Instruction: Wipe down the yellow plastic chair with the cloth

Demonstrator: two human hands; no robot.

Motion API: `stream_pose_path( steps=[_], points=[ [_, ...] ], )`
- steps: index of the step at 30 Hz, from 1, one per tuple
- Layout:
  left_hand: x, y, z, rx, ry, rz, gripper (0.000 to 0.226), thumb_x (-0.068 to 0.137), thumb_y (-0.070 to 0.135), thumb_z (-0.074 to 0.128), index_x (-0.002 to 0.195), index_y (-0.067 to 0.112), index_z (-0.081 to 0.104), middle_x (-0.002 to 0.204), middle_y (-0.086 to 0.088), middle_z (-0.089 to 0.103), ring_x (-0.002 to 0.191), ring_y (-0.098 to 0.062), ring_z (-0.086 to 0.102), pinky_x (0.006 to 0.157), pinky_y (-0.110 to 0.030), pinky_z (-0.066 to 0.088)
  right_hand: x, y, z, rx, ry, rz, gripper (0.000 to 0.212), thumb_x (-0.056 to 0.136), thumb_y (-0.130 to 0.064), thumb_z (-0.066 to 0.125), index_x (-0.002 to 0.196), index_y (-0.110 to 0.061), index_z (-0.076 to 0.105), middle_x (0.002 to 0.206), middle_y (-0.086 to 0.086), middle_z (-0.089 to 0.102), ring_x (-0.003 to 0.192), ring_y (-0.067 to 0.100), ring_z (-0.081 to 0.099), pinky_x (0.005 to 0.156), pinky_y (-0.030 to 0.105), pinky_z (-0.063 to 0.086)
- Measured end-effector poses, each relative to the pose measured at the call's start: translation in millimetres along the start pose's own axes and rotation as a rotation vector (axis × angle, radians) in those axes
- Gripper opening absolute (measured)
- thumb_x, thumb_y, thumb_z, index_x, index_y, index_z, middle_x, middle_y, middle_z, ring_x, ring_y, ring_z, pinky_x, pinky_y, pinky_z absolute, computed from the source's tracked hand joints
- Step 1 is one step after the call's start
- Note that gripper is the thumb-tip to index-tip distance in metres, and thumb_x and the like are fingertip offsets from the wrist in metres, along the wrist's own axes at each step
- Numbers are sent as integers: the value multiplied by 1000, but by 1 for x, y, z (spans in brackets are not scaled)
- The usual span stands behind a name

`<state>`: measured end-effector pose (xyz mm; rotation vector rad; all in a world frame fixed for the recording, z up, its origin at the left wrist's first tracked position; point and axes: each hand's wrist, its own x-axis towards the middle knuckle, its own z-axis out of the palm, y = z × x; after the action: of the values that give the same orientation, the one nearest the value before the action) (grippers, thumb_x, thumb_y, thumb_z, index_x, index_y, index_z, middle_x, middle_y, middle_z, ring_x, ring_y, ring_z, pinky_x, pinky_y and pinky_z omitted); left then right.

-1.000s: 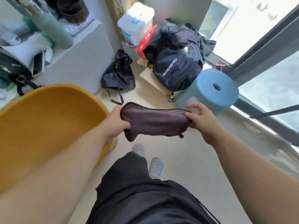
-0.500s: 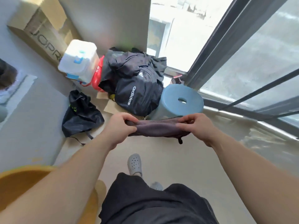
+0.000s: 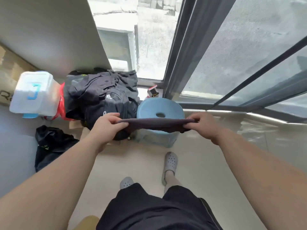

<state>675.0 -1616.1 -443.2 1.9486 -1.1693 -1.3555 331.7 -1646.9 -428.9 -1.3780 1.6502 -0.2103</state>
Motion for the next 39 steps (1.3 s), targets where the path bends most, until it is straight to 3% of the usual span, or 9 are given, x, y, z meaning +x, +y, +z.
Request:
stream_pose_path(
  steps=[4,7,14,21,25,29,32,35,39],
  points=[
    [28,16,50,-336,-17,-200,14,96,17,62,100,13,74,107,-10,75,102,-18,66,103,-40,49,40,37,-34,478,-12,141,20,90,-20,71,106,-9,77,107,14,77,110,30,70,100,38,56],
    [54,26,92,-465,25,-288,16,101,18,55,104,9,68,99,-16,73,88,-28,68,83,-43,59,73,51,-38,569,19,205,16,99,-13,64,111,-8,72,110,16,76,100,27,74,83,32,62],
    [144,-7,172,-418,49,-428,17,103,17,52,107,12,67,102,-12,73,89,-27,71,61,-36,59,165,85,10,485,136,306,5,96,-21,65,99,-18,68,96,9,74,92,31,72,81,55,61],
    [215,-44,237,-347,-92,-432,21,103,13,49,107,6,69,98,-18,74,78,-27,74,67,-38,62,231,98,90,169,102,130,11,96,-25,62,106,-22,67,91,-8,66,84,14,61,78,30,47],
    [229,-51,259,-394,-152,-413,25,98,24,63,102,2,71,89,-16,76,74,-21,72,73,-35,62,239,104,129,37,10,-7,12,94,-14,55,85,-22,56,86,-1,55,80,20,51,69,32,33],
    [245,-60,268,-428,-147,-378,18,101,15,56,100,5,71,80,-4,75,71,-13,70,60,-27,57,229,120,144,53,204,-89,20,89,-17,53,102,-19,67,99,-1,58,94,19,54,81,36,45],
    [258,-70,266,-545,-216,-450,23,104,18,50,109,9,70,91,-6,76,76,-14,70,63,-28,56,230,137,149,-147,377,-114,41,90,-35,53,124,-19,69,129,2,58,120,26,53,103,43,44],
    [276,-105,259,-230,-79,-514,21,96,31,58,101,16,71,98,-10,75,81,-24,69,74,-35,53,241,148,163,-294,57,-13,60,97,-43,53,152,-21,45,164,8,28,150,29,26,121,48,26],
    [288,-126,245,279,141,-446,27,94,35,58,116,20,58,107,5,58,96,-19,54,81,-30,41,255,152,187,-516,-339,44,78,100,-53,48,163,-26,11,171,2,-10,156,31,-11,125,55,7]
  ],
)
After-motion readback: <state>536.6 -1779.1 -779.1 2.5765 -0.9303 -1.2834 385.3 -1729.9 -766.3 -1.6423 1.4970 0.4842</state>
